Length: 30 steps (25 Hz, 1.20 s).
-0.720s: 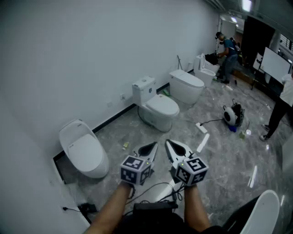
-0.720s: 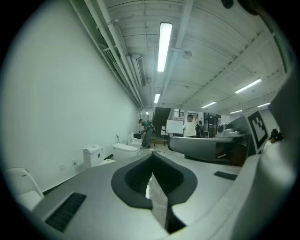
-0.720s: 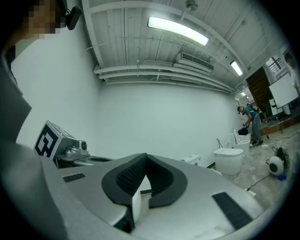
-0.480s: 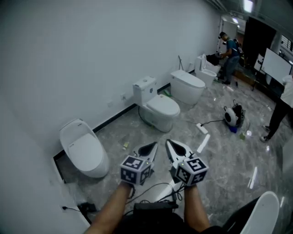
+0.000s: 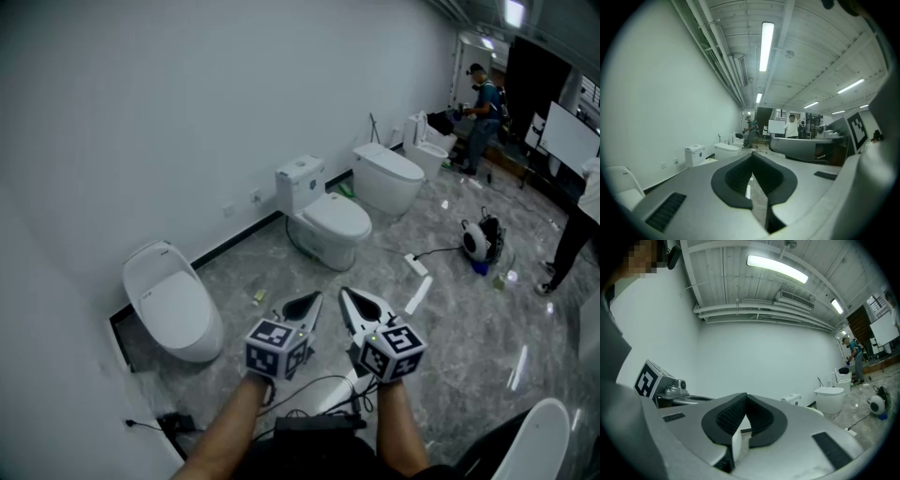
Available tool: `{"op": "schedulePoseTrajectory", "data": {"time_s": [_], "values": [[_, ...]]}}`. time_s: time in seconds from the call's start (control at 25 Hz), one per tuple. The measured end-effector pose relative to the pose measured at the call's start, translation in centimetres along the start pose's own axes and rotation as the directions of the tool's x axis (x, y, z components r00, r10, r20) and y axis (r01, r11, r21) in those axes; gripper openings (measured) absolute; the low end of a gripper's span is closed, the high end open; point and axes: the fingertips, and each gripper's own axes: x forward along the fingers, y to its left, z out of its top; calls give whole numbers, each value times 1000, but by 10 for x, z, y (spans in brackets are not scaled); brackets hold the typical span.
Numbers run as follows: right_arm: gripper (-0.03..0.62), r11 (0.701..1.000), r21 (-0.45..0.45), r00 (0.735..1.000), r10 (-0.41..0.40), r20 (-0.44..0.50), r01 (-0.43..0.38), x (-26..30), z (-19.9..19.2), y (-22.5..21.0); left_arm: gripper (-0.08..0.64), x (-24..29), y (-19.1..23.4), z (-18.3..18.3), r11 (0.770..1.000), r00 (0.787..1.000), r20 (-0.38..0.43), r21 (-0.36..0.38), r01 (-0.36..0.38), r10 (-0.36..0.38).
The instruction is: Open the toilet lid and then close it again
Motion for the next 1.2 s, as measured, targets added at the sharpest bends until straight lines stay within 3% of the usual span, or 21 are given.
{"op": "schedulePoseTrajectory", "data": {"time_s": [0.28,0.6,0.84,1.2], "values": [[11,999,-1,999,38,-31,-38,10,-1,9,6,-10,15,-9,998,998,-14,-16,-66,66],[11,983,11,980,184,-79,-184,50,-14,45,6,-43,57,-20,978,979,-28,-46,-205,204],[11,953,18,949,302,-94,-302,78,-19,78,6,-83,91,-19,940,941,-39,-55,-337,335],[11,901,26,890,433,-143,-434,122,-36,145,6,-158,148,-36,864,869,-71,-95,-494,489]]}}
